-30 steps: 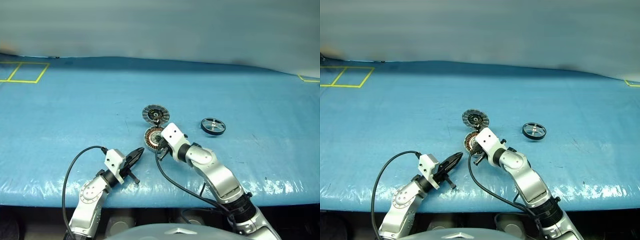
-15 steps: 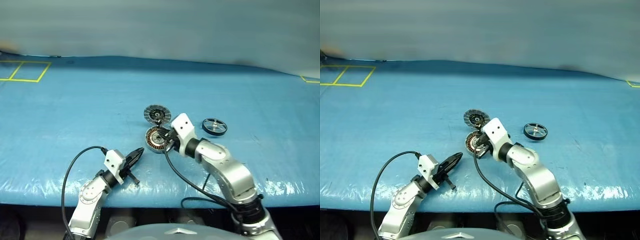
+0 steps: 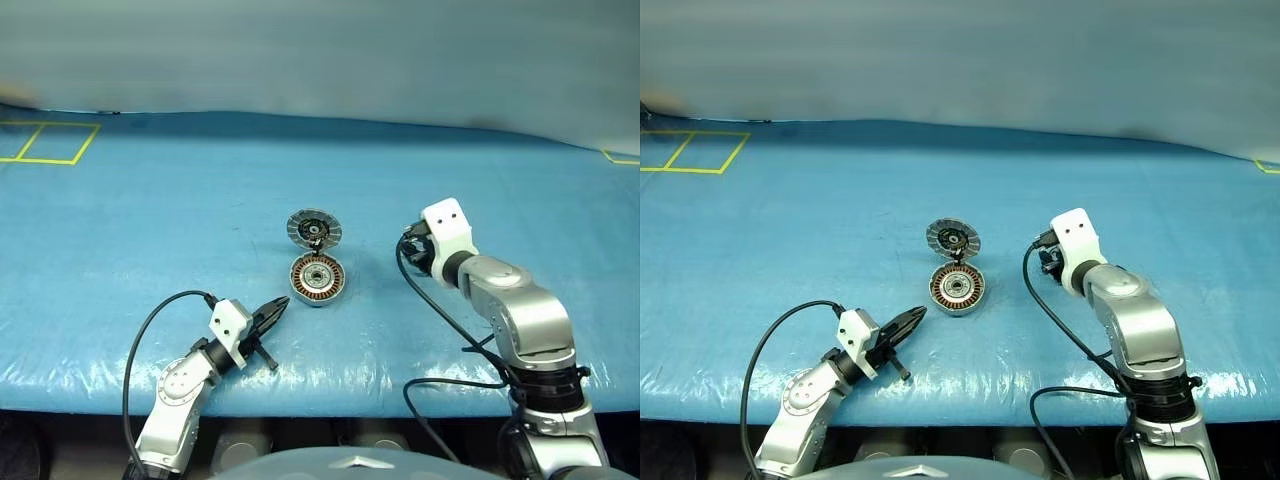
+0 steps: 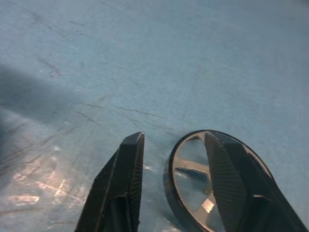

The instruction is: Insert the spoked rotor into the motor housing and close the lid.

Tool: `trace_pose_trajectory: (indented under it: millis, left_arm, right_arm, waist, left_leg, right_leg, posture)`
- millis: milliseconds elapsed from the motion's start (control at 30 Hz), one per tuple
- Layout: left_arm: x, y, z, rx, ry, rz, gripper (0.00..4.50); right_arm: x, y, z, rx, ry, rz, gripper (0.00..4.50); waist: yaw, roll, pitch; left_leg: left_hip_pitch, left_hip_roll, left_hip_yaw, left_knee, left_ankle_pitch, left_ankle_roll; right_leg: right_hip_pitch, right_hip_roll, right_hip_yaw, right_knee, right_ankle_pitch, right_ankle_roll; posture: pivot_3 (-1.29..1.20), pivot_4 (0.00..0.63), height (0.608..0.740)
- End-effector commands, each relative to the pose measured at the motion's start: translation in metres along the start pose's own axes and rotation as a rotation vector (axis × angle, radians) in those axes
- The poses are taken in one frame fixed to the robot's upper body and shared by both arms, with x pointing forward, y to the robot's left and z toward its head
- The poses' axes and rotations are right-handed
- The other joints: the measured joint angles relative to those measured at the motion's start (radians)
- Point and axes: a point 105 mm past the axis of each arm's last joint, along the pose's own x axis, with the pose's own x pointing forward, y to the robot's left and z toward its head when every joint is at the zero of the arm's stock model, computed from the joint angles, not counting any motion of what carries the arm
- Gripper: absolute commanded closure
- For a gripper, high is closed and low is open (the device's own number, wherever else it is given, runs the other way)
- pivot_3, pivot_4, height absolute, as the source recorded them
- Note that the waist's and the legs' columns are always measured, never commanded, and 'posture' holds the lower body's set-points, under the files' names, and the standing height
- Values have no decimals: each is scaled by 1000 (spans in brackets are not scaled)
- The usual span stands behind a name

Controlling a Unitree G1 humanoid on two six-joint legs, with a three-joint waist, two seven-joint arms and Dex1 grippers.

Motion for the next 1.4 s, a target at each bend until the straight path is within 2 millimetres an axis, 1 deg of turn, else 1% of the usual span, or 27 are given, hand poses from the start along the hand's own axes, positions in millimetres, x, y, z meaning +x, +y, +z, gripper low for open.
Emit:
trace_pose_trajectory:
  millis: [33, 100, 167, 267, 400, 600, 800, 967, 1300, 1400]
  left_arm:
    - [0, 2, 4, 20, -26, -3, 4500]
    - [-1, 2, 3, 20, -25, -2, 4500]
    - [-1, 2, 2, 19, -23, -2, 4500]
    - [-1, 3, 2, 16, -22, 0, 4500]
    - [-1, 2, 1, 12, -21, -2, 4500]
    - [-1, 2, 0, 12, -19, 1, 4500]
    - [-1, 2, 0, 9, -16, 2, 4500]
    - [-1, 1, 0, 7, -14, 0, 4500]
    - [-1, -1, 1, 4, -15, 1, 4500]
    - [-1, -1, 1, 5, -17, 2, 4500]
  right_arm:
    - [-3, -20, 4, 13, 8, -130, 1268]
    - [-2, -25, 1, 50, 22, -176, 1268]
    - [-2, -28, 1, 126, 15, -225, 1268]
    - [0, -23, 0, 209, 4, -254, 1268]
    - [4, -16, -7, 251, 22, -271, 1268]
    - [5, -22, -12, 309, 24, -365, 1268]
    - [7, -12, -22, 342, 58, -360, 1268]
    - [8, -9, -28, 388, 74, -380, 1268]
    - [11, 2, -38, 390, 115, -348, 1268]
    - [12, 4, -42, 399, 128, -323, 1823]
  waist:
    - [0, 0, 0]
    - [-1, 0, 0]
    - [-2, 0, 0]
    - [-2, 0, 0]
    - [-2, 1, 0]
    - [-3, 1, 1]
    - [-6, 1, 1]
    - [-7, 2, 1]
    - [-12, 2, 1]
    - [-12, 2, 1]
  left_leg:
    - [0, 0, 0, 0, 0, 0]
    - [0, 0, 0, 0, 0, 0]
    - [0, 0, 0, 0, 0, 0]
    - [0, 0, 0, 0, 0, 0]
    - [0, 0, 1, 0, 0, 0]
    - [0, 0, 1, 0, 0, 0]
    - [0, 0, 1, 0, 0, 0]
    - [0, 0, 1, 0, 0, 0]
    - [0, 0, 1, 0, 0, 0]
    - [0, 0, 1, 0, 0, 0]
  right_leg:
    - [0, 0, 0, 0, 0, 0]
    - [0, 0, 0, 0, 0, 0]
    - [0, 0, 0, 0, 0, 1]
    - [0, 1, 0, 0, 0, 1]
    - [0, 0, 0, 0, 1, 1]
    - [0, 0, 0, 0, 1, 1]
    - [0, 0, 0, 0, 0, 1]
    - [0, 0, 0, 0, 0, 1]
    - [0, 0, 0, 0, 0, 1]
    - [0, 0, 0, 0, 0, 1]
  posture:
    - [0, 150, 740]
    - [0, 150, 740]
    - [0, 150, 740]
    - [0, 150, 740]
    - [0, 150, 740]
    - [0, 150, 740]
    - [0, 150, 740]
    - [0, 150, 740]
    - [0, 150, 740]
    - [0, 150, 740]
